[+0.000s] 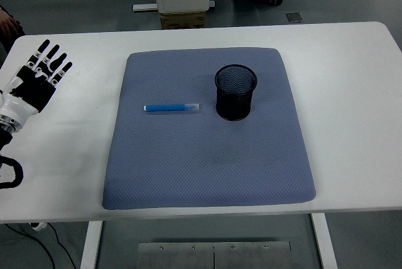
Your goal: Left hand places marker in pen holder
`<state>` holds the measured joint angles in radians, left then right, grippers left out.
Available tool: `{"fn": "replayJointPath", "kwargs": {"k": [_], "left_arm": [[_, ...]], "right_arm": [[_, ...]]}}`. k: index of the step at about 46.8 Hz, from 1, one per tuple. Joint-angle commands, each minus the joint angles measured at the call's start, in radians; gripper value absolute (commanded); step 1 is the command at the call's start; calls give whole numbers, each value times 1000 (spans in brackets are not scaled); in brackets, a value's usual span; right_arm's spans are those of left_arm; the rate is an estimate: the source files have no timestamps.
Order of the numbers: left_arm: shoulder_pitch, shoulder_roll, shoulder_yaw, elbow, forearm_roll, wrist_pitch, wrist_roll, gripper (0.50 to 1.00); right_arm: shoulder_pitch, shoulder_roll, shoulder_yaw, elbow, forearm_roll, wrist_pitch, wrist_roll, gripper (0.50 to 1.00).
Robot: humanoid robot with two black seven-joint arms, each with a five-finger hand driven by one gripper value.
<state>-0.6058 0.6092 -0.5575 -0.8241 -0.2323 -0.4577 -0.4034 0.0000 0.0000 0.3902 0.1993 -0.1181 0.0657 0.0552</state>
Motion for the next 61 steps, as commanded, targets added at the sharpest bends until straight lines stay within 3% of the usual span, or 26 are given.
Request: {"fn": "replayJointPath", "kwargs": {"k": [1, 46, 56, 61], "left_arm": [[-2, 0, -1, 0, -1, 1, 0, 1000], [11, 20, -30, 6, 7, -3, 3, 1000], [-12, 40, -33, 10, 189, 16, 3, 1000], [-42, 38, -28, 7, 324, 95, 8, 1000]], "right_arm": [[0, 0, -1, 0, 0, 0, 0, 1000], [0, 0, 1, 0, 0, 0, 0, 1000], [0, 0, -1, 0, 0, 0, 0, 1000], [0, 0, -1, 0, 0, 0, 0, 1000]]}}
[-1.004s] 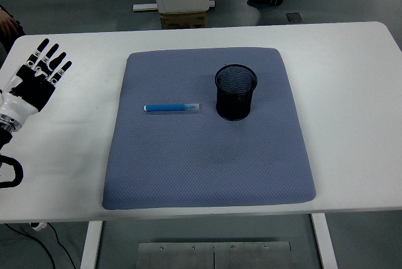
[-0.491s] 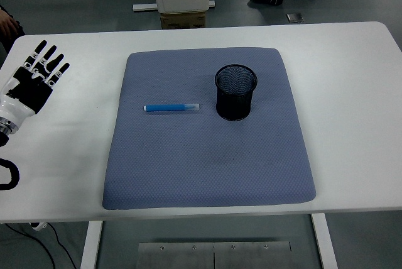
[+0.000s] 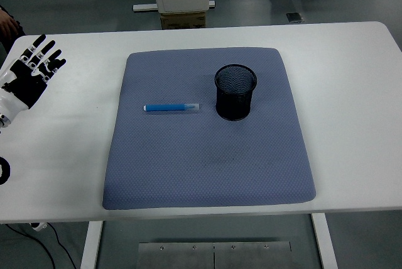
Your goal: Left hand places marker in pen holder
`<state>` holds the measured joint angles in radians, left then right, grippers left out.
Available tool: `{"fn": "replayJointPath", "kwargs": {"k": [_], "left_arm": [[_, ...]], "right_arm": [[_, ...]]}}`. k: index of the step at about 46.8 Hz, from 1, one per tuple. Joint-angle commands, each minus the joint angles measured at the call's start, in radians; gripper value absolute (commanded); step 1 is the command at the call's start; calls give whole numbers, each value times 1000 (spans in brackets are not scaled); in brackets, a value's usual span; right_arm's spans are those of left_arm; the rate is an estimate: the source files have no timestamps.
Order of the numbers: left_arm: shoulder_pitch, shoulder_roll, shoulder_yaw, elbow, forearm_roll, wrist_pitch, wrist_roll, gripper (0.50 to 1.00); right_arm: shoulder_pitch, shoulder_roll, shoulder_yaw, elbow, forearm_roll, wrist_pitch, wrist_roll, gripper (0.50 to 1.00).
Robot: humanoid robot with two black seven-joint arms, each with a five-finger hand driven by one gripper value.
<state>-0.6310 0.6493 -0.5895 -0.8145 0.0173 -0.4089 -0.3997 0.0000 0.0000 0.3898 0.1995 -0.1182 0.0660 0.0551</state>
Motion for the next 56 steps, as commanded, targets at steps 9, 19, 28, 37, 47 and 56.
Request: {"fn": "replayJointPath", "kwargs": {"k": [9, 19, 28, 37, 47, 56], "left_arm": [[-72, -4, 8, -8, 208, 75, 10, 1000], [-118, -8, 10, -12, 452, 93, 13, 1000], [-148, 16, 8, -9, 441, 82, 103, 1000], [-141, 23, 8, -12, 267, 29, 107, 1000], [-165, 21, 10, -14, 242, 16, 117, 1000], [-191, 10, 39, -15, 397, 15, 176, 1000]], "right_arm": [[0, 0, 1, 0, 0, 0, 0, 1000], [0, 0, 0, 0, 0, 0, 0, 1000], [0, 0, 0, 0, 0, 0, 0, 1000], [0, 0, 0, 0, 0, 0, 0, 1000], [0, 0, 1, 0, 0, 0, 0, 1000], [0, 0, 0, 0, 0, 0, 0, 1000]]}}
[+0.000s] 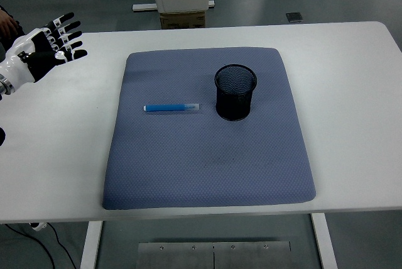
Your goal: Left hand places marker in pen holder
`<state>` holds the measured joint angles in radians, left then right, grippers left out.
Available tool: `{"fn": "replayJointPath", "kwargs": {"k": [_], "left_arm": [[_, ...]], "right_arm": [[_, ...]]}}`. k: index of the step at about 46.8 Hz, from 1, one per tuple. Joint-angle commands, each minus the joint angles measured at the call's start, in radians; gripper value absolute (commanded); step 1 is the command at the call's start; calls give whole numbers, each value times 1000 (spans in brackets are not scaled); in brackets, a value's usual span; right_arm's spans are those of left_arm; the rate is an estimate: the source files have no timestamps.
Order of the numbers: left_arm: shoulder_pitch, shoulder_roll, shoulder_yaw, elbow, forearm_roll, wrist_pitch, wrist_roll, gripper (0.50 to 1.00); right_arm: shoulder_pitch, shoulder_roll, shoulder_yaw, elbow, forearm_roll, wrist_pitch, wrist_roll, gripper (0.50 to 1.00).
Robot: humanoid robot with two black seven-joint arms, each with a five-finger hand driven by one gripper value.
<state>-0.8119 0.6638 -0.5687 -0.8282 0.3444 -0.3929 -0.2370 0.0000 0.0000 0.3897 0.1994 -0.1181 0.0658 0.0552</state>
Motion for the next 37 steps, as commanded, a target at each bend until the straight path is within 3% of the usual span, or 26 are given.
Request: {"fn": "replayJointPath", "kwargs": {"k": [1, 17, 24, 30, 37], "left_arm": [[-15, -7, 29, -3, 103, 2, 12, 1000], [-174, -61, 170, -45, 496, 45, 12, 1000], [-242, -84, 277, -78, 565, 43, -1, 1000], [-345, -116, 421, -83, 571, 43, -87, 1000], [-430, -156, 564, -80, 578, 48, -87, 1000]], "right_arm": [[0, 0, 0, 0, 0, 0, 0, 1000], [0, 0, 0, 0, 0, 0, 0, 1000], [0, 0, 1, 0, 0, 0, 0, 1000], [0, 0, 1, 0, 0, 0, 0, 1000], [0, 0, 0, 0, 0, 0, 0, 1000]]}}
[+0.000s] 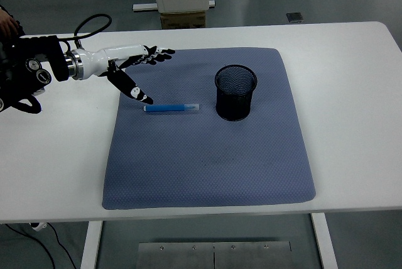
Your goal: Left hand places marker in pen holder
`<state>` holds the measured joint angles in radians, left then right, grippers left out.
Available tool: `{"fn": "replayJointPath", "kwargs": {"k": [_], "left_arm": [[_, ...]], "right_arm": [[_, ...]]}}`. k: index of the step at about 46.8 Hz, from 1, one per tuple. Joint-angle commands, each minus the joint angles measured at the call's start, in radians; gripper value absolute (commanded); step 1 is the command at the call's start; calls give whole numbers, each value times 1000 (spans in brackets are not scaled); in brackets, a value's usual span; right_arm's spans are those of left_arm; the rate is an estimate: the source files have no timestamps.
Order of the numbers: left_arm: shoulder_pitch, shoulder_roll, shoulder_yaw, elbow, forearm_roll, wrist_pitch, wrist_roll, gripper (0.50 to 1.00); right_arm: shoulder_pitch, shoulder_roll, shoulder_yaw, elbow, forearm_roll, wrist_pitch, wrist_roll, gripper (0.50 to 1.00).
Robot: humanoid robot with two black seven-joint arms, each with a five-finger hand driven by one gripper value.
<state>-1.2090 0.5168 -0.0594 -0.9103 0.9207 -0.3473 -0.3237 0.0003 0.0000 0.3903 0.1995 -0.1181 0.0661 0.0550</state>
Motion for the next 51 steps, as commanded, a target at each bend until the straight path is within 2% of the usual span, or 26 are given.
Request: {"fn": "replayJointPath", "kwargs": {"k": [1, 13, 27, 45, 51], "left_arm": [[-46, -11, 73, 2, 1, 2, 0, 1000], [-138, -75, 242, 10, 1, 20, 3, 1000], [-141, -153, 294, 39, -11, 22, 91, 1000], [-152, -162, 296, 56, -23, 37, 95, 1000], [-190, -218, 343, 74, -3, 33, 97, 1000]], "right_arm": [[0, 0, -1, 0, 0, 0, 0, 1000], [0, 0, -1, 0, 0, 0, 0, 1000], [0, 0, -1, 0, 0, 0, 0, 1000], [0, 0, -1, 0, 0, 0, 0, 1000], [0, 0, -1, 0, 0, 0, 0, 1000]]}}
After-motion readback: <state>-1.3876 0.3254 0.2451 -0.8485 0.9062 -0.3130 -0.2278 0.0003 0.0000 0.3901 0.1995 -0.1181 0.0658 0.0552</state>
